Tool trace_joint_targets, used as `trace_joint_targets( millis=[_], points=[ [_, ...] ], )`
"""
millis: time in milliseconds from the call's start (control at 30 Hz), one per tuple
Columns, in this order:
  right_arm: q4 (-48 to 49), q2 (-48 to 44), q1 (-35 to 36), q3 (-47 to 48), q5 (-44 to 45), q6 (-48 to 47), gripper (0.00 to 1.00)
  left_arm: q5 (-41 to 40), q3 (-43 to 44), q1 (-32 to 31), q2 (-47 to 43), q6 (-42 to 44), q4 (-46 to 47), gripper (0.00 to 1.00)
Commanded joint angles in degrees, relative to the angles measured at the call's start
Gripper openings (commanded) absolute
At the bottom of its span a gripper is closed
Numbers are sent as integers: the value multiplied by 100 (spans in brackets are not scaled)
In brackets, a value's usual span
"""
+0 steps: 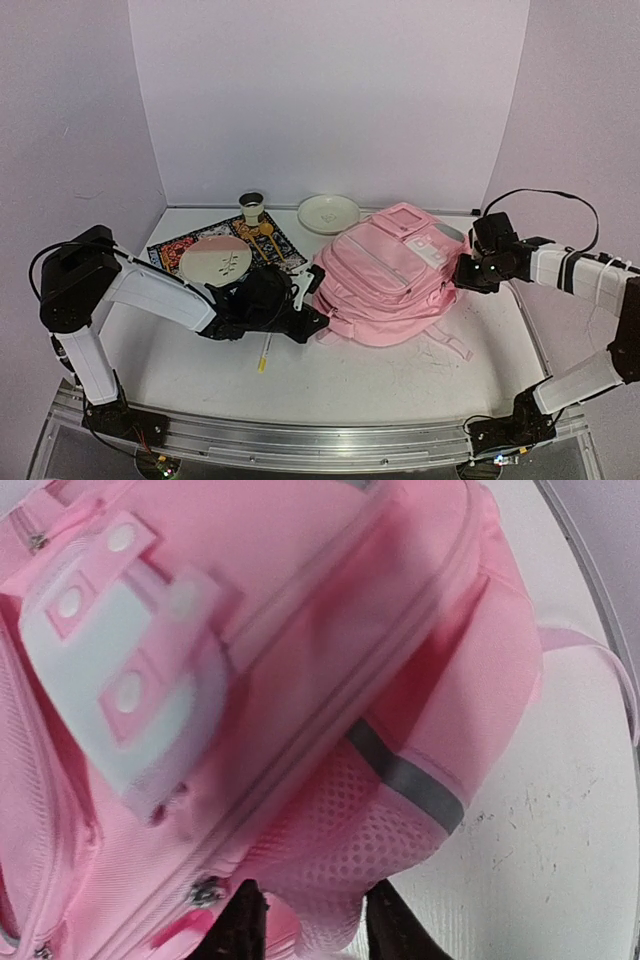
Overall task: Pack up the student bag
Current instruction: Zip the largest pocket of the bag in the student bag, then hold the largest pocket of the student bag.
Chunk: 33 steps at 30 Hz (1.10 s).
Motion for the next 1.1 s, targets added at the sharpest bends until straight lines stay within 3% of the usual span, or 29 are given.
trace_joint_targets(
  millis=[0, 167, 300, 733, 1067],
  points=[
    [278, -484, 462, -66, 11, -343, 41, 596, 649, 0, 178, -50, -6, 0],
    [370, -1324, 933, -467, -226, -702, 53, 872, 1031, -54, 350, -85, -23, 0],
    [995, -1794, 1602, -898, -741, -1364, 61, 1069, 1186, -111, 375, -63, -42, 0],
    [1976, -679, 3695, -934, -423, -3132, 58, 1035, 1230, -354, -7, -12, -626, 0],
    [2980, 20, 4174, -1171, 421, -3999, 50, 932, 1267, -468, -264, 5, -1018, 0]
  ],
)
